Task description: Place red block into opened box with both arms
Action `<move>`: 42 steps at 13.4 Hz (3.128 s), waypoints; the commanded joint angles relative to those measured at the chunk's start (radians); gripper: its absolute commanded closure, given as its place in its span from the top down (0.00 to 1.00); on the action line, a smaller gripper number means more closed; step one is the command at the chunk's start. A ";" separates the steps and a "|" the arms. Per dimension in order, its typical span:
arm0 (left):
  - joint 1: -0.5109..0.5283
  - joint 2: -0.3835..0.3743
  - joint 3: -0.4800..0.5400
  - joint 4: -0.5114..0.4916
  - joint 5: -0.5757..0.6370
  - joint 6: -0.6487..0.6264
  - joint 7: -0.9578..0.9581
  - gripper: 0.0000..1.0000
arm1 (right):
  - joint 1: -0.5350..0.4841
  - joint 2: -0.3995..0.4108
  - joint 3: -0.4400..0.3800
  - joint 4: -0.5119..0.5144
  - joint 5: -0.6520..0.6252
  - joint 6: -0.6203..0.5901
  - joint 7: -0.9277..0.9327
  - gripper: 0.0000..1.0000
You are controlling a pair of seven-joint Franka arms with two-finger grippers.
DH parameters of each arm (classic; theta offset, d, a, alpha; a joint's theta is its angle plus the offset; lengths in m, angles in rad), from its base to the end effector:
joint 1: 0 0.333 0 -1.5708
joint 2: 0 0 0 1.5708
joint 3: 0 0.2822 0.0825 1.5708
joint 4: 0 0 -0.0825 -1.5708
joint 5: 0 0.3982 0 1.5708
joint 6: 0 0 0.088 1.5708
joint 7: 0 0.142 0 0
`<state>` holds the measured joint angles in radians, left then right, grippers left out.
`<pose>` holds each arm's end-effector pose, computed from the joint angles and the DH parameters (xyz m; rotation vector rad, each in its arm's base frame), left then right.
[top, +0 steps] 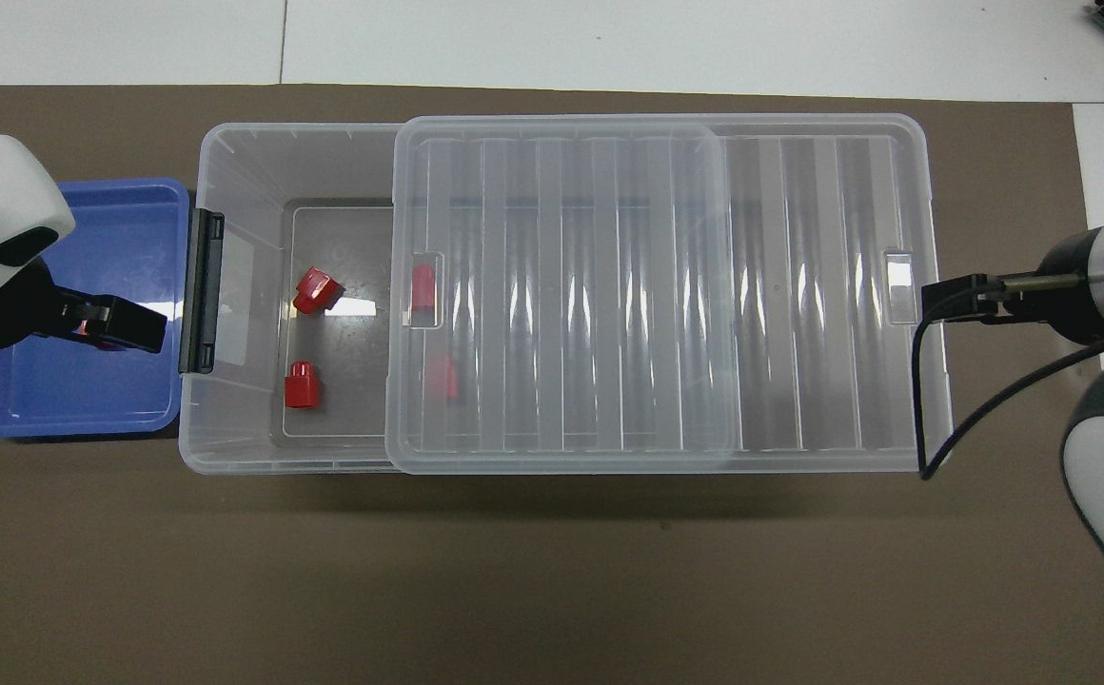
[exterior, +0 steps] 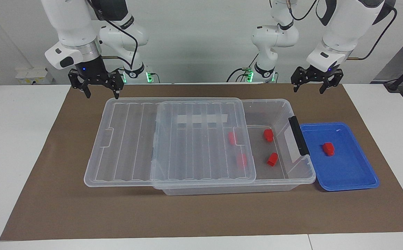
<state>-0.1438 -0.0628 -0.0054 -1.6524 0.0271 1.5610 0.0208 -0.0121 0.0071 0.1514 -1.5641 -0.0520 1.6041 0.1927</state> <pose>0.5427 -0.0777 0.5504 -3.1008 0.2644 0.0417 0.5708 0.0725 0.5581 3.0951 -0.0813 0.0634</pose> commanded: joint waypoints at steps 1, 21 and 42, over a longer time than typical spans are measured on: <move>0.123 -0.026 0.015 -0.084 -0.003 0.132 0.037 1.00 | 0.009 0.031 0.010 0.035 -0.003 -0.033 0.072 1.00; 0.329 0.364 0.016 -0.382 -0.004 0.877 0.197 0.44 | -0.015 -0.058 0.000 -0.108 0.014 -0.018 0.057 1.00; -0.132 0.147 -0.019 -0.197 -0.032 0.437 -0.911 0.00 | 0.027 -0.053 -0.065 -0.090 0.015 -0.015 0.013 1.00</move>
<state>-0.2703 0.1912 -0.0383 -1.6293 0.0096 1.8523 -0.8818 0.0189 -0.0369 0.0918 -1.6466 -0.0517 1.5928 0.2253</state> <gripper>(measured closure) 0.656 0.000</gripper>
